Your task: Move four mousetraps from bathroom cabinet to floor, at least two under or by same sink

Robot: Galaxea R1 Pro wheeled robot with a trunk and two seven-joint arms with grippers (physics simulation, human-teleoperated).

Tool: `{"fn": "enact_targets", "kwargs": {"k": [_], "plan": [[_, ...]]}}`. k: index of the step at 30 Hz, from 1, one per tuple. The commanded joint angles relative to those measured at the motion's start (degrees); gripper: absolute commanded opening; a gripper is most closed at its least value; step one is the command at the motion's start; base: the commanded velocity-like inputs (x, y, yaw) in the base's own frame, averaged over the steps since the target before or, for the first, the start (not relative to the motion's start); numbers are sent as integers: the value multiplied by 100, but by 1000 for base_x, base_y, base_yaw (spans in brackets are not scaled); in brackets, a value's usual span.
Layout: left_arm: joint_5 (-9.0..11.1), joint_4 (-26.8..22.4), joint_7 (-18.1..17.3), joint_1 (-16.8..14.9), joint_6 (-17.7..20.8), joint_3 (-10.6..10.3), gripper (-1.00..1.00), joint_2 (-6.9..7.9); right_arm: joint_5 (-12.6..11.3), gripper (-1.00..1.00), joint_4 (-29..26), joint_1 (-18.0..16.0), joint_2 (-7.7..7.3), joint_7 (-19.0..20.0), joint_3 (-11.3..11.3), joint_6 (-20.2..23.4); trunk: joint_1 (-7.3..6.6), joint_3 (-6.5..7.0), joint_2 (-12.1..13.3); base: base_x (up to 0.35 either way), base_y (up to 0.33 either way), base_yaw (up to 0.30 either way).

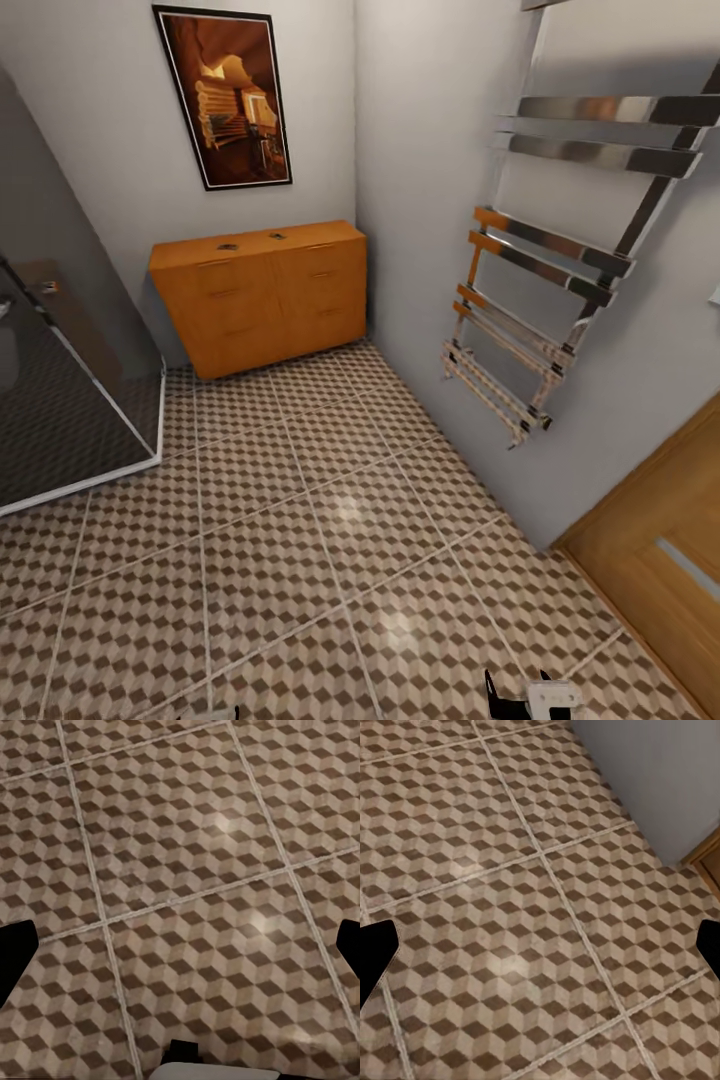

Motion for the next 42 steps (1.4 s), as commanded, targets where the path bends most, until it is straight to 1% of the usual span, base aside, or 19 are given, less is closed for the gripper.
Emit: {"fn": "enact_targets", "kwargs": {"k": [1,8,17,26,33,42], "plan": [[16,24,16,-12,-33,-28,100,-2,-36,100,0,-2,-1,-24,52,-12,4,-9,-10,119,0,288],[16,24,16,-12,-33,-28,100,-2,-36,100,0,-2,-1,-24,47,-12,4,-9,-10,120,-15,249],[16,24,16,-12,-33,-28,100,-2,-36,100,0,-2,-1,-24,46,-12,4,-9,-10,133,-102,38],[16,24,16,-12,-33,-28,100,-2,-36,100,0,-2,-1,-24,51,-12,4,-9,-10,218,-197,37],[16,24,16,-12,-33,-28,100,-2,-36,100,0,-2,-1,-24,50,-12,4,-9,-10,233,-200,240],[16,24,16,-13,-33,-28,100,-2,-36,100,0,-2,-1,-24,53,-12,4,-9,-10,252,-30,283]]}}
